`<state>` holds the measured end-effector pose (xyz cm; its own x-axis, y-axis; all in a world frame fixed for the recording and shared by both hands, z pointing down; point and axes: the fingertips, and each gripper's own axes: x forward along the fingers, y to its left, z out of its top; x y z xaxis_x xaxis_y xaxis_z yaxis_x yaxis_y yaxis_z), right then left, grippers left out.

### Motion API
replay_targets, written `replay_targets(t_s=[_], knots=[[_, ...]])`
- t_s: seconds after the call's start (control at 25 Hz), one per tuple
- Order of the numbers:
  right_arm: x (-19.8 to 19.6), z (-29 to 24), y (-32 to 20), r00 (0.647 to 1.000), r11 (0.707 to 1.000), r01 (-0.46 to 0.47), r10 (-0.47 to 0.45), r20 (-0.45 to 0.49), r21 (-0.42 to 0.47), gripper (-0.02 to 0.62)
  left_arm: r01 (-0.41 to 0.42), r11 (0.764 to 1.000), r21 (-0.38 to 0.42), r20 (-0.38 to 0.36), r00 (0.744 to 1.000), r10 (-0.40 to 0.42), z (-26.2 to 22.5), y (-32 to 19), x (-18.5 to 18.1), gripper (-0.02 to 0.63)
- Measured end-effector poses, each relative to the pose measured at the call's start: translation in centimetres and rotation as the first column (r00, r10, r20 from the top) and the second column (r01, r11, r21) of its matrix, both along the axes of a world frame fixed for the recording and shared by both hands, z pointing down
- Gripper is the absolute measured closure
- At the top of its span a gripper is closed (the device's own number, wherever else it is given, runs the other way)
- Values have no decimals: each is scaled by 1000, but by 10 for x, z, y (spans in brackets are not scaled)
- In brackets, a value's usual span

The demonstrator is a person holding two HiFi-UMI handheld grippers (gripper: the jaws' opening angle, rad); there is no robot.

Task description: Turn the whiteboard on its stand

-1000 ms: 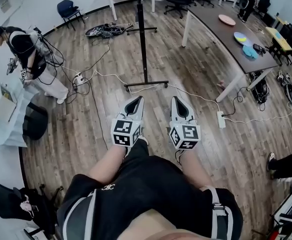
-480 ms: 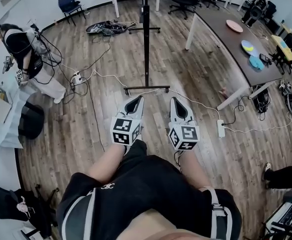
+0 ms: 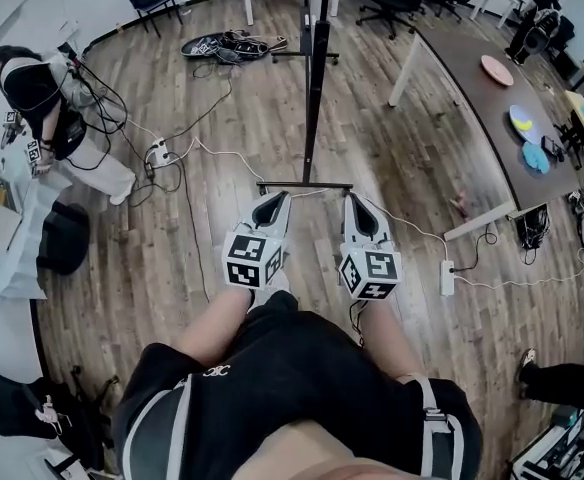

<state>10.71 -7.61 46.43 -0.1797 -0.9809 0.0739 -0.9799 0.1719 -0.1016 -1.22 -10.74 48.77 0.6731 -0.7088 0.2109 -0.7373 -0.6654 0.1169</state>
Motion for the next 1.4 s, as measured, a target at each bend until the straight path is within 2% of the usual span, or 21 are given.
replay_targets(t_s=[0.56,1.0,1.4], knots=[[-11,7,-155,999,998,-51,51,9,-39,589,-35,999,-40,3,999,35,10,-156,-16,597],[-7,19,-221,998,995,-52,49,-32,-87,589,-11,995,-100,1,1000,11,26,-213,-17,597],[13,10,-312,999,1000,-5,4,-32,-28,588,32,999,-32,20,999,-31,6,-285,6,597]])
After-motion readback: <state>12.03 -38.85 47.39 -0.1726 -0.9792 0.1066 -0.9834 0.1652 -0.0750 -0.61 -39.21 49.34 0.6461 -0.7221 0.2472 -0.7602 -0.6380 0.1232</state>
